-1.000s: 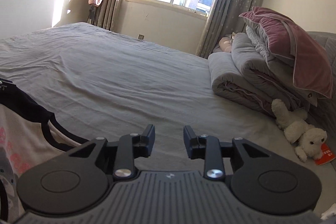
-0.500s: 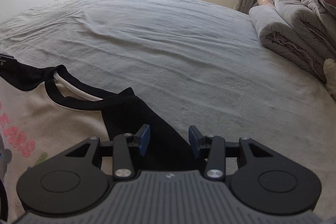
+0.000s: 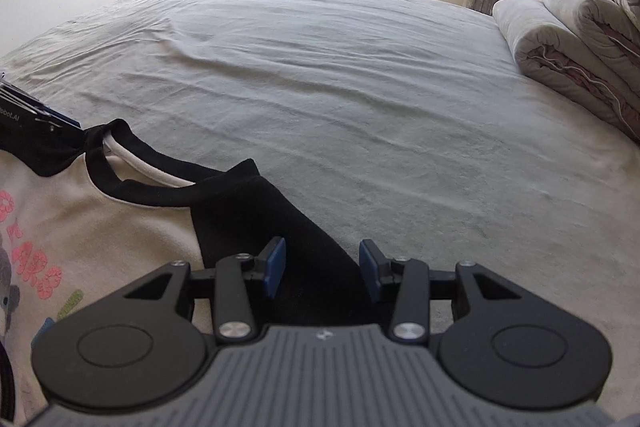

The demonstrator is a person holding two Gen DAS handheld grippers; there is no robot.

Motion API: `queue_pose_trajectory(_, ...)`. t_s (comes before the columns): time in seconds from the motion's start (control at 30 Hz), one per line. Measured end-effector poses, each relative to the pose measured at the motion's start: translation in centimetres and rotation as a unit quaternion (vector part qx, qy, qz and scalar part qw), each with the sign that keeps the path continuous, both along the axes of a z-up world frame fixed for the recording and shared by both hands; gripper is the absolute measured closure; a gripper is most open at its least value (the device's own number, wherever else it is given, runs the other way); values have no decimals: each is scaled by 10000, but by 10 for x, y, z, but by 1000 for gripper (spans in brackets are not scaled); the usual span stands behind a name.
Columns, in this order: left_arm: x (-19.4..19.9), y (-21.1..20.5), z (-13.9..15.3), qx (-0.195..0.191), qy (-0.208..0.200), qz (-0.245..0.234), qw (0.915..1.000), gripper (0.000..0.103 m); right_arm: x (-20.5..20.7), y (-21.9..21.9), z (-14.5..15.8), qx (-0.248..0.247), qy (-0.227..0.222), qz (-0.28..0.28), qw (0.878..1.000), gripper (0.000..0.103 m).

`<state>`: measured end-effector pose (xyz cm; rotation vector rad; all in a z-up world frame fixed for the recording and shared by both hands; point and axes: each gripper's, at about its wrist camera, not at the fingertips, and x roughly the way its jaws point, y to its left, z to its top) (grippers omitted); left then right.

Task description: Fold clothes

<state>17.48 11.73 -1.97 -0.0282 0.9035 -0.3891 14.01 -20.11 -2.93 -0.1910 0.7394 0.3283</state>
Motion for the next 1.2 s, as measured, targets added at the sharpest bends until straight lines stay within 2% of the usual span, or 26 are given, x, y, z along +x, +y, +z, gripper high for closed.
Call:
queue_pose_trajectory(0.07, -4, 1, -1, -84, -2, -28, 10000, 73, 1, -2, -2, 112, 59, 42, 9999, 61)
queue_pose_trajectory(0.13, -9, 0, -3, -97, -60, 4, 9999, 74, 0, -4, -3, 253, 91, 59, 9996, 76)
queue_pose_trajectory(0.17, -11, 0, -4, -49, -117, 44, 9999, 76, -2, -4, -3, 315, 104, 61, 9994, 80)
queue_pose_trajectory(0.2, -14, -2, -4, 37, -177, 94, 9998, 83, -4, -1, -3, 307, 91, 68, 9995, 90)
queue_pose_trajectory(0.23, -15, -3, -3, 112, -220, 140, 9996, 89, -7, 1, -3, 289, 74, 75, 9995, 95)
queue_pose_trajectory(0.3, -20, -6, -1, 186, -284, 249, 9991, 95, -13, 7, -1, 109, -87, 21, 9999, 96)
queue_pose_trajectory(0.43, -38, -19, 14, 486, -670, 480, 9954, 97, -33, 22, 8, -367, -595, -104, 9975, 97)
queue_pose_trajectory(0.67, -83, -37, 65, 643, -1642, 639, 9823, 97, -83, 36, 57, -1085, -1807, -317, 9770, 98)
queue_pose_trajectory(0.8, -111, -46, 102, 719, -2273, 674, 9688, 98, -106, 30, 84, -1213, -2352, -601, 9625, 98)
queue_pose_trajectory(0.83, -117, -48, 112, 709, -2400, 687, 9657, 101, -110, 28, 91, -1207, -2458, -684, 9593, 98)
queue_pose_trajectory(1.03, -150, -56, 154, 655, -2953, 660, 9509, 101, -139, 10, 129, -1130, -2979, -1101, 9415, 98)
queue_pose_trajectory(1.2, -171, -62, 180, 638, -3319, 750, 9382, 101, -156, 5, 153, -1200, -3345, -1184, 9272, 98)
